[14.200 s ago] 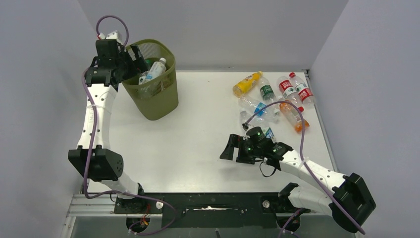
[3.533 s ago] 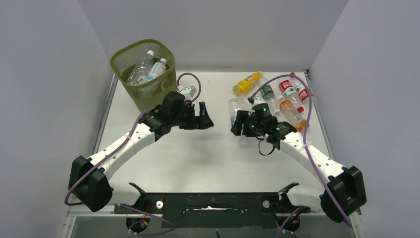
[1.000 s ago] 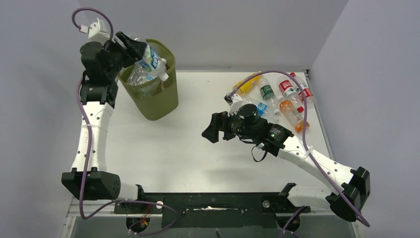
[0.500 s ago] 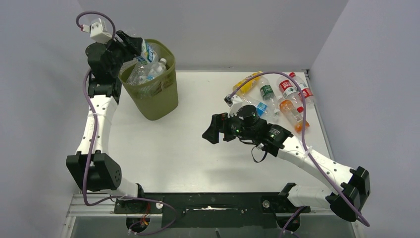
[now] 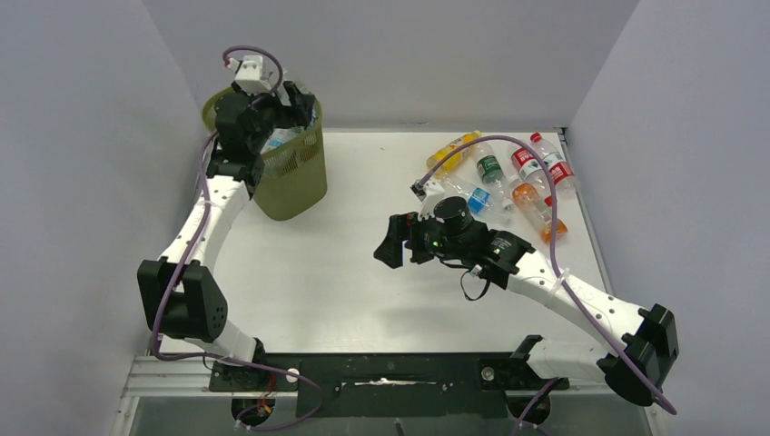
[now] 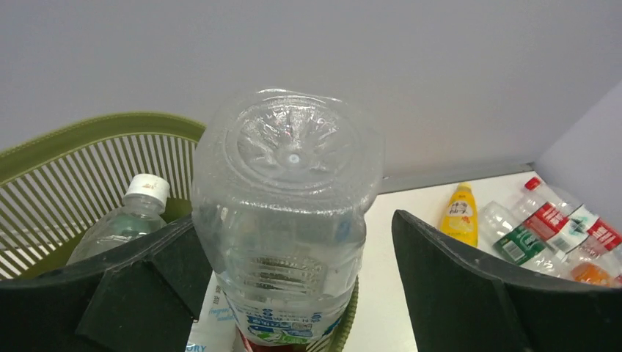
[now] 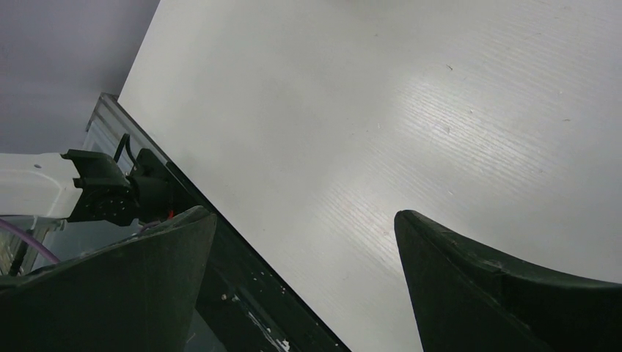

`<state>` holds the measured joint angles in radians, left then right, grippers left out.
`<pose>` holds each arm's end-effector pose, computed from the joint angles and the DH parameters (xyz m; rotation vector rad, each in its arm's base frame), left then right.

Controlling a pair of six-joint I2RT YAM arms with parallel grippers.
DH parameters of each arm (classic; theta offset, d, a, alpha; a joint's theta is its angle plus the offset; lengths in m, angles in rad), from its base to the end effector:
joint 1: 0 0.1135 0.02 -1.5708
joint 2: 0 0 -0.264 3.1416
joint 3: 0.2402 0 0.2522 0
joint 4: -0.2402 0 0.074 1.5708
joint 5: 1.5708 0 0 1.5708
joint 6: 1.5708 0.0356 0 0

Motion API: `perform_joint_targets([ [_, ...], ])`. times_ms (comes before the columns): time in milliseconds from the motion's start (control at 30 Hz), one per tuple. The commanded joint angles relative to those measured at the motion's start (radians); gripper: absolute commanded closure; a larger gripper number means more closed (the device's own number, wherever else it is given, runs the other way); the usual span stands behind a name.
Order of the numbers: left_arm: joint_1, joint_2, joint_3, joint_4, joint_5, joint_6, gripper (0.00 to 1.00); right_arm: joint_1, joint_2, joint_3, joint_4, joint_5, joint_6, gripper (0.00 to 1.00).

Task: Put the plastic bottles in the bin
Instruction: Place the plastic bottle in the trash bin.

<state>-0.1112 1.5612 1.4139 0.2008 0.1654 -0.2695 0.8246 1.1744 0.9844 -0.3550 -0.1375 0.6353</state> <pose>0.3746 -0.0477 0.4067 0.0124 1.5333 -0.4292 0.1752 0.1967 0.3130 -0.3034 2.2607 0.9729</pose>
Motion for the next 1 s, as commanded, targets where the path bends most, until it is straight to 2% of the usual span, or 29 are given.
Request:
perform_joint_targets([
  [0, -0.032, -0.038, 0.007, -0.025, 0.012, 0.134, 0.13, -0.01, -0.001, 0.034, 0.013, 0.021, -0.017, 0.01],
  [133, 0.004, -0.061, 0.049, -0.14, -0.086, 0.138, 0.13, -0.025, 0.002, 0.047, 0.002, 0.019, -0.022, 0.0],
  [233, 0.055, -0.095, 0.059, -0.157, -0.108, 0.095, 0.12, -0.039, 0.007, 0.058, -0.008, 0.016, -0.03, 0.0],
  [433, 0.131, -0.076, 0.118, -0.235, -0.117, 0.05, 0.12, -0.047, 0.017, 0.076, -0.013, 0.006, -0.036, 0.0],
  [633, 0.149, -0.114, 0.079, -0.216, -0.08, 0.014, 0.12, -0.067, 0.007, 0.076, -0.031, 0.025, -0.029, 0.0],
  [833, 0.159, -0.145, 0.101, -0.287, -0.154, -0.051, 0.12, -0.263, 0.024, 0.134, -0.168, 0.087, -0.022, 0.0],
  [967, 0.168, -0.172, 0.123, -0.333, -0.186, -0.089, 0.12, -0.451, 0.058, 0.148, -0.231, 0.111, -0.035, 0.0],
])
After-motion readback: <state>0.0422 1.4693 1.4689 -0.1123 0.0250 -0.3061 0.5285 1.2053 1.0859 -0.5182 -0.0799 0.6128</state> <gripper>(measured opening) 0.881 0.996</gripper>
